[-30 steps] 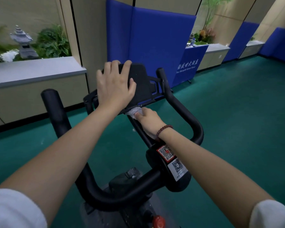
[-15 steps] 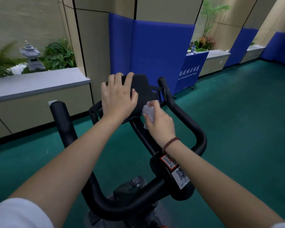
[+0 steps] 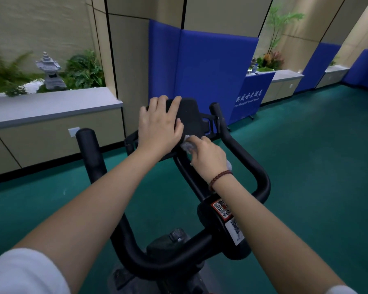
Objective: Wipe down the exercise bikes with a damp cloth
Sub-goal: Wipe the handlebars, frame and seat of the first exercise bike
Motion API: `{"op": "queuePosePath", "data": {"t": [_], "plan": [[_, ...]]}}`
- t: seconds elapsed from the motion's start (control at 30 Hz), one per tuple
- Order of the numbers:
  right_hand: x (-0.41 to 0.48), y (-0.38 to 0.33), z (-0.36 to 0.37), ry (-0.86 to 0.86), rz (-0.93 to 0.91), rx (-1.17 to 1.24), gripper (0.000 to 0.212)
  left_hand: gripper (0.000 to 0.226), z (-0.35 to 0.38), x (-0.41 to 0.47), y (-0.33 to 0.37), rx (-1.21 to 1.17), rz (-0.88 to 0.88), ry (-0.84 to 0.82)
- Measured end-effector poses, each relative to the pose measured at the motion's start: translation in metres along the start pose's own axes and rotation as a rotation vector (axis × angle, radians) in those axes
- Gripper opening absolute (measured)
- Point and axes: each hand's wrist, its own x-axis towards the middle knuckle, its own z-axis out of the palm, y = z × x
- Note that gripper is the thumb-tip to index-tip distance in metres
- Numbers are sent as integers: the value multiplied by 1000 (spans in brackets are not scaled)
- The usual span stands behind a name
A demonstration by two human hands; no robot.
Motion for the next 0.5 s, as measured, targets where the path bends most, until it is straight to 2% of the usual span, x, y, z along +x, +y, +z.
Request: {"op": "queuePosePath", "data": {"t": [0.1, 0.17, 0.27, 0.3, 0.37, 0.5], "plan": [[4, 14, -13, 46, 188, 163, 30, 53, -13, -3, 2, -125, -31, -96], [5, 31, -21, 40, 295, 376, 26, 51, -23, -21, 3, -234, -47, -68], [1, 39, -27, -55, 219, 551, 22, 43, -27, -66, -3, -298, 31, 55], [0, 38, -25, -92, 177, 569, 23, 38, -26, -81, -6, -344, 53, 51], [-1, 31, -20, -168, 108, 542, 27, 31, -25, -102, -8, -457, 106, -59], [1, 17, -13, -231, 8, 279, 33, 39, -28, -114, -3, -516, 157, -303]]}}
